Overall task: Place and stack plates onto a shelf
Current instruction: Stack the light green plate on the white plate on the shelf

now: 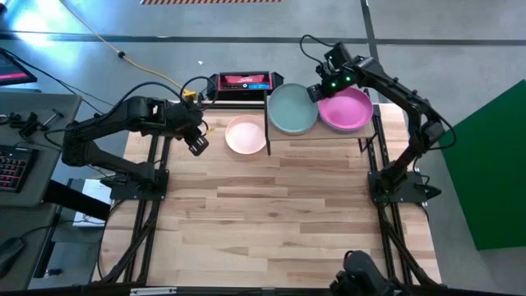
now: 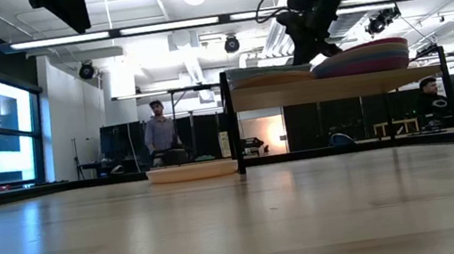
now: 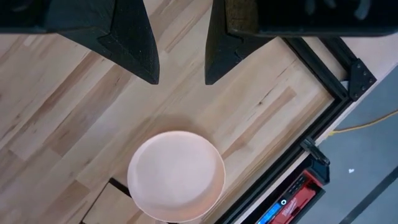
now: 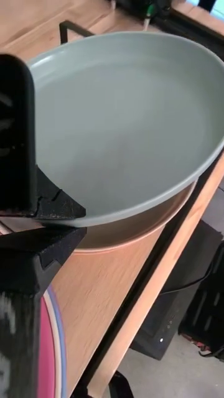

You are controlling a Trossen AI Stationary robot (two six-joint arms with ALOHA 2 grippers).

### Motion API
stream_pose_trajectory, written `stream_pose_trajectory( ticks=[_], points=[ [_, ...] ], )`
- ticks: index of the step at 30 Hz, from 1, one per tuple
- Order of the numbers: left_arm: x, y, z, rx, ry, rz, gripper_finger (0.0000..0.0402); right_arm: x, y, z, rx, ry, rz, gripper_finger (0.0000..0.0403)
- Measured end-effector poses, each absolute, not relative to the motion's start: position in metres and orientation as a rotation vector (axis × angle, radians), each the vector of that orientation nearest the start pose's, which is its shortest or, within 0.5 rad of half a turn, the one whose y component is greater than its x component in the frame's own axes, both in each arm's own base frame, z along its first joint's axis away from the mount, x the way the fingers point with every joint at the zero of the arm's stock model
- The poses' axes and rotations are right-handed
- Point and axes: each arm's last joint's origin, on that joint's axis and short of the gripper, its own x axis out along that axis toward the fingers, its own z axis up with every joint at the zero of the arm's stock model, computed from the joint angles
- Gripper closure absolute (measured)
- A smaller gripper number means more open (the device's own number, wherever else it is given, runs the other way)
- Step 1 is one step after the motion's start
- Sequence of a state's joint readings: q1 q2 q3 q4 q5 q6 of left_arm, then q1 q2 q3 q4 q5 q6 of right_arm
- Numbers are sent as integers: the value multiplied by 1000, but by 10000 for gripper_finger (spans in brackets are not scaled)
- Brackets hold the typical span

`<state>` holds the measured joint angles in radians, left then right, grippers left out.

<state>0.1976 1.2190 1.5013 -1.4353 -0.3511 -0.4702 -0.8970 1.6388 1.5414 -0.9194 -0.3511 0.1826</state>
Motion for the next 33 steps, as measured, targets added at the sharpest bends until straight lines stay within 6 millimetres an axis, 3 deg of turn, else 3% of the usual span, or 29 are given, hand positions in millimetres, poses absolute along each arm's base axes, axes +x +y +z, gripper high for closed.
stream_pose_trajectory(
  ticks=[33],
  points=[
    [179,51,390,-353,1009,785,282,218,-260,317,652,858,-580,402]
  ],
)
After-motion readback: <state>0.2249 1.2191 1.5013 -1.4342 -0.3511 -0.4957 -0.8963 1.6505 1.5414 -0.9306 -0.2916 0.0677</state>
